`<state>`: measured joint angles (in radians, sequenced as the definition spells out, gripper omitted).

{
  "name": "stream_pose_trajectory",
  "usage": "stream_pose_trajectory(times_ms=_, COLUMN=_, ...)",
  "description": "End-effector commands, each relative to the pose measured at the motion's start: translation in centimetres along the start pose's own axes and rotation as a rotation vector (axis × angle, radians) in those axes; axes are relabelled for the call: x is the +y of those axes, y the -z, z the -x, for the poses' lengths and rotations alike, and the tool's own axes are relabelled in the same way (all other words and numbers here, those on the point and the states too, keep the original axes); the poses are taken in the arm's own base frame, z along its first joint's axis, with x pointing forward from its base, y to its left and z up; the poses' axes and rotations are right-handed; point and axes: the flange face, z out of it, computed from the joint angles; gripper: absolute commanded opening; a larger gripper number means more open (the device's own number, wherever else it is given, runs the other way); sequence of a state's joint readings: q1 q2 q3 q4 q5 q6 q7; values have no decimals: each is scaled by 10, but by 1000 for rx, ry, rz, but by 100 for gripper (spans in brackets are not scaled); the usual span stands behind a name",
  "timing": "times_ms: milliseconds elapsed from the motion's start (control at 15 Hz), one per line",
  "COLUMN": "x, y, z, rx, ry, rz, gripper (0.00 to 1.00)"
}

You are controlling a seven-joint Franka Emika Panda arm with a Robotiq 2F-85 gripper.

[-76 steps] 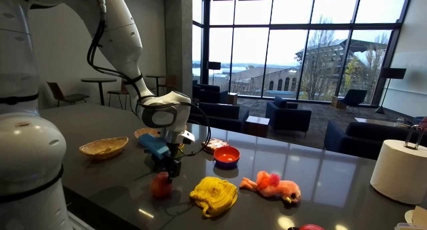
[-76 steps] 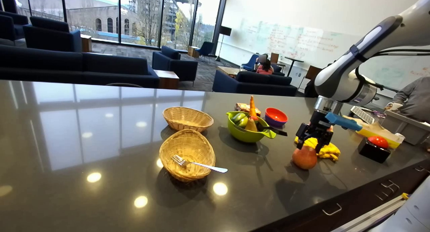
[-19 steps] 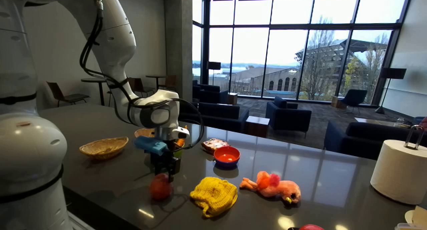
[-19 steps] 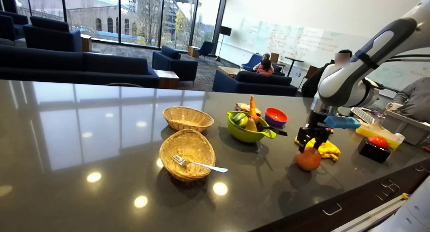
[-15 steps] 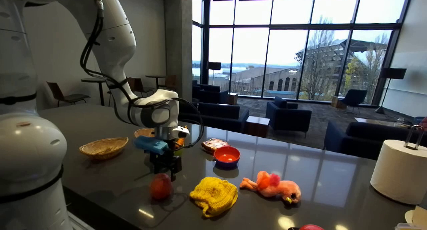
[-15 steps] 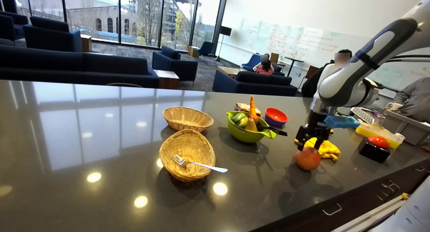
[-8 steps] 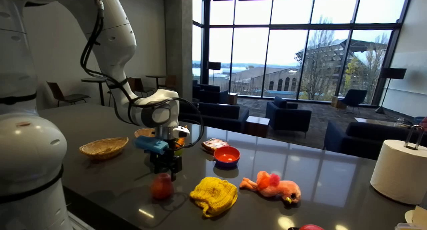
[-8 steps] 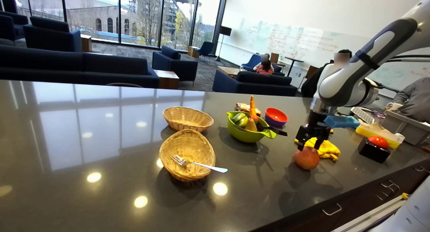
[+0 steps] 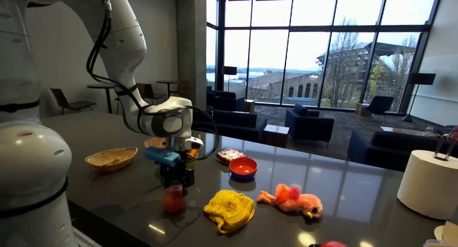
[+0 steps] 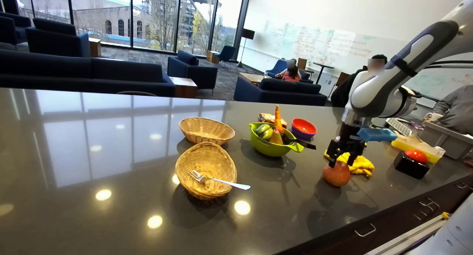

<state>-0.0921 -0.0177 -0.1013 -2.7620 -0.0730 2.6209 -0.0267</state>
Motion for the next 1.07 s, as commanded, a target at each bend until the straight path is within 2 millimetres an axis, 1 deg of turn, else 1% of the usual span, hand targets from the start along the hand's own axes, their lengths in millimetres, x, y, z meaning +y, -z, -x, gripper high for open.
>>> stream_pose_trajectory(times_ms=0, x=4, y=0, z=3, rx=-27, ry=-20, rz=-8, gripper=100)
stream_pose_trajectory(times_ms=800, x=4, y=-16, z=1, rx=-25, ry=-22, rz=-41, gripper=100)
stream_pose_trajectory(times_ms=867, x=4, y=-17, z=0, rx=-23, ry=-23, rz=-42, gripper=94)
stream_pose_trajectory(times_ms=933, x=4, y=-18, z=-1, rx=-18, ry=-22, rz=-45, gripper=74)
stream_pose_trajectory(times_ms=1000, x=3, y=-18, z=-2, rx=-16, ry=-21, rz=-46, gripper=69)
